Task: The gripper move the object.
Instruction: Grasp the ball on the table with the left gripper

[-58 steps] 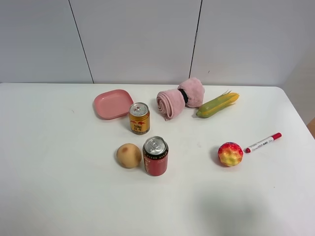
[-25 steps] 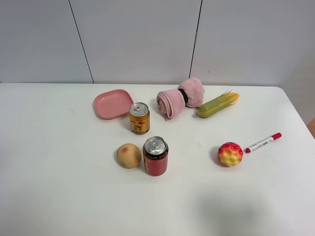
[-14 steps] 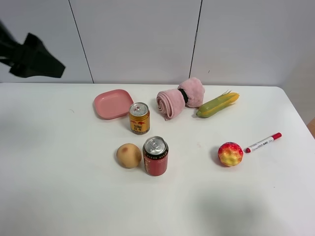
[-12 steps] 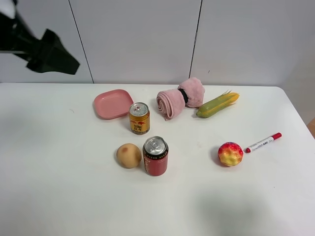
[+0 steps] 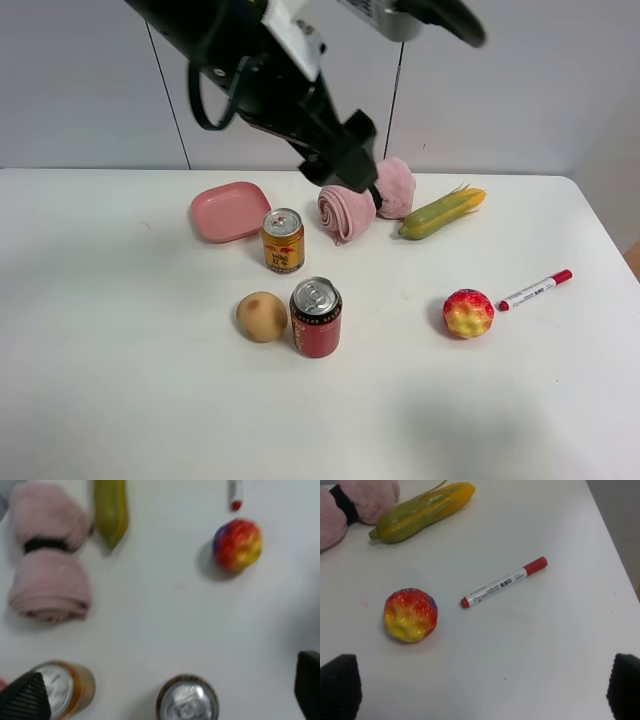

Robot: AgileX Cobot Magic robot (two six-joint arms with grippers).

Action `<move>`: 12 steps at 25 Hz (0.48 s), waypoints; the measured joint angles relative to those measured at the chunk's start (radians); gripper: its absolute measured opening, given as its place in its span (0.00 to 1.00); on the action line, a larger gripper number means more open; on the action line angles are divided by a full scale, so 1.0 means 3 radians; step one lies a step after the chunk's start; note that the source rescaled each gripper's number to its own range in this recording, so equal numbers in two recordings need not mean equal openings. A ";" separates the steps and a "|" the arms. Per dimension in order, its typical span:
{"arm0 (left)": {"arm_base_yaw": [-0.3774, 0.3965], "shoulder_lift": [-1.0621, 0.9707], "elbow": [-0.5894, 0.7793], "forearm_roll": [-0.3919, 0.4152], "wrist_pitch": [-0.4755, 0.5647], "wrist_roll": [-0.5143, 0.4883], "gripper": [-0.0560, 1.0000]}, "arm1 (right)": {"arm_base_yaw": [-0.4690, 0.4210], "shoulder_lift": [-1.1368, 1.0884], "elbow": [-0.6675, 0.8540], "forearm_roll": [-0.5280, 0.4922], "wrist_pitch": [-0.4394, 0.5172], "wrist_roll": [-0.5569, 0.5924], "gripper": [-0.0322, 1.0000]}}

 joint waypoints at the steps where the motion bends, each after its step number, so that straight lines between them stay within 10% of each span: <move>1: -0.0059 0.0068 -0.0027 0.0000 -0.0067 0.0000 1.00 | 0.0000 0.0000 0.0000 0.0000 0.0000 0.0000 1.00; 12: -0.0444 0.0709 -0.0059 -0.0214 -0.0896 0.0001 1.00 | 0.0000 0.0000 0.0000 0.0000 0.0000 0.0000 1.00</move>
